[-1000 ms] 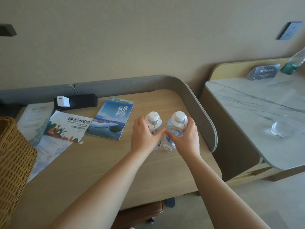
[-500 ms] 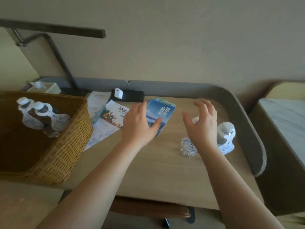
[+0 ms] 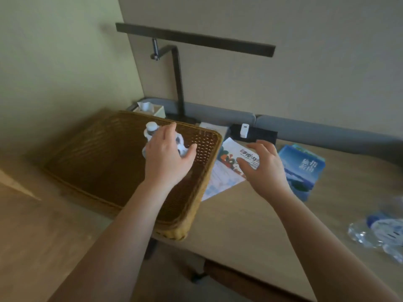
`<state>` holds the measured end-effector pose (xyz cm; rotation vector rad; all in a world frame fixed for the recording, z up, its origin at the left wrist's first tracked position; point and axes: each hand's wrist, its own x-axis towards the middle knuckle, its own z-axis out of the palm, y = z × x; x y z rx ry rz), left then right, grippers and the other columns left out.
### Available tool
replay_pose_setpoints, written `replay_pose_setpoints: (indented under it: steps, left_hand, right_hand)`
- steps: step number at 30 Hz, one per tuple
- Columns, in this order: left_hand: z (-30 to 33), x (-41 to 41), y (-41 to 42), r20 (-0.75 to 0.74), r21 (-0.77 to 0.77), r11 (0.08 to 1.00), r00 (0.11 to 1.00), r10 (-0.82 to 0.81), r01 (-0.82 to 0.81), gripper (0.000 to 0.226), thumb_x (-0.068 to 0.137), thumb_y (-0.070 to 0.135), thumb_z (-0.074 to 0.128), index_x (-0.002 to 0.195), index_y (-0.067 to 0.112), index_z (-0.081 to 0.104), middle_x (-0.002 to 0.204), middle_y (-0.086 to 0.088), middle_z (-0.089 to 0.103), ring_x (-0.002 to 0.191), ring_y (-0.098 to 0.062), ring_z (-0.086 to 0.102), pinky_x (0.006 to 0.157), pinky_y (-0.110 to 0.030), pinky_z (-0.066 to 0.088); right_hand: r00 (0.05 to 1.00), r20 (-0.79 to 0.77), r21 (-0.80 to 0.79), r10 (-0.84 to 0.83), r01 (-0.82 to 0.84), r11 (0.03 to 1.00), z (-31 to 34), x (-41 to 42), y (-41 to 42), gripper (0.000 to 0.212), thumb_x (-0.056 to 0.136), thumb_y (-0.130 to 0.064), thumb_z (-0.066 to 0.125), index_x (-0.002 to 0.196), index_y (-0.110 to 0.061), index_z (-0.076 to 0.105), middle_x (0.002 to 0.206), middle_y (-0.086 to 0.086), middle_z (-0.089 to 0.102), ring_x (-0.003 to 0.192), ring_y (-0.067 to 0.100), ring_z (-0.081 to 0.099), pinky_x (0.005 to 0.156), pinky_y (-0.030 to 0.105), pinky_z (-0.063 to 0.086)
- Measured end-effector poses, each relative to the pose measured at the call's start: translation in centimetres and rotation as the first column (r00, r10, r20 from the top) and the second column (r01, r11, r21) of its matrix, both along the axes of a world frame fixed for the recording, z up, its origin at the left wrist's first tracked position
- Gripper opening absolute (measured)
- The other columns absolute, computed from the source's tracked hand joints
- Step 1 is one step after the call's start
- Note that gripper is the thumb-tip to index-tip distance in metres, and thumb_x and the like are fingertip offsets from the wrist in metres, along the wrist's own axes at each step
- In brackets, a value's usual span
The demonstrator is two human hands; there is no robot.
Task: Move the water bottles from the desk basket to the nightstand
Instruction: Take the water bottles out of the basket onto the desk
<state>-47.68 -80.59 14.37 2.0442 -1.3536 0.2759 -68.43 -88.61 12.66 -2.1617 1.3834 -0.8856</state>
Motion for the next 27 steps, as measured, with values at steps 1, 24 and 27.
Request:
replay_pose_setpoints:
  steps: [1, 24, 27]
  left_hand:
    - [-0.2, 2.5, 0.2, 0.001, -0.006, 1.000, 1.000, -0.006, 0.006, 0.069, 0.085, 0.045, 0.062, 0.139, 0.008, 0.041, 0.138, -0.013, 0.050, 0.129, -0.029, 0.045, 0.105, -0.044, 0.036]
    - [-8.8, 18.6, -7.4, -0.645, 0.152, 0.943, 0.753, -0.132, 0.296, 0.077, 0.066, 0.039, 0.084, 0.131, 0.018, 0.046, 0.128, -0.002, 0.058, 0.120, -0.022, 0.053, 0.091, -0.031, 0.042]
    - [-9.0, 18.6, -7.6, -0.630, 0.128, 0.950, 0.763, -0.145, 0.286, 0.069, 0.066, 0.036, 0.085, 0.123, 0.017, 0.051, 0.121, -0.002, 0.062, 0.113, -0.020, 0.057, 0.083, -0.027, 0.041]
  right_hand:
    - [1.000, -0.006, -0.009, 0.004, -0.004, 1.000, -0.2, 2.3, 0.1, 0.050, 0.086, -0.037, 0.064, 0.129, -0.016, 0.054, 0.141, 0.004, 0.041, 0.127, 0.022, 0.042, 0.091, 0.024, 0.031]
    - [0.986, -0.130, 0.227, -0.108, 0.136, 0.964, -6.1, 22.3, -2.3, 0.088, 0.064, -0.041, 0.082, 0.137, -0.020, 0.037, 0.135, 0.002, 0.049, 0.122, 0.019, 0.045, 0.099, 0.034, 0.039]
    - [0.988, -0.101, 0.202, -0.117, 0.136, 0.970, -6.3, 22.5, -2.2, 0.074, 0.066, -0.037, 0.081, 0.128, -0.020, 0.044, 0.124, 0.000, 0.056, 0.112, 0.017, 0.051, 0.087, 0.027, 0.039]
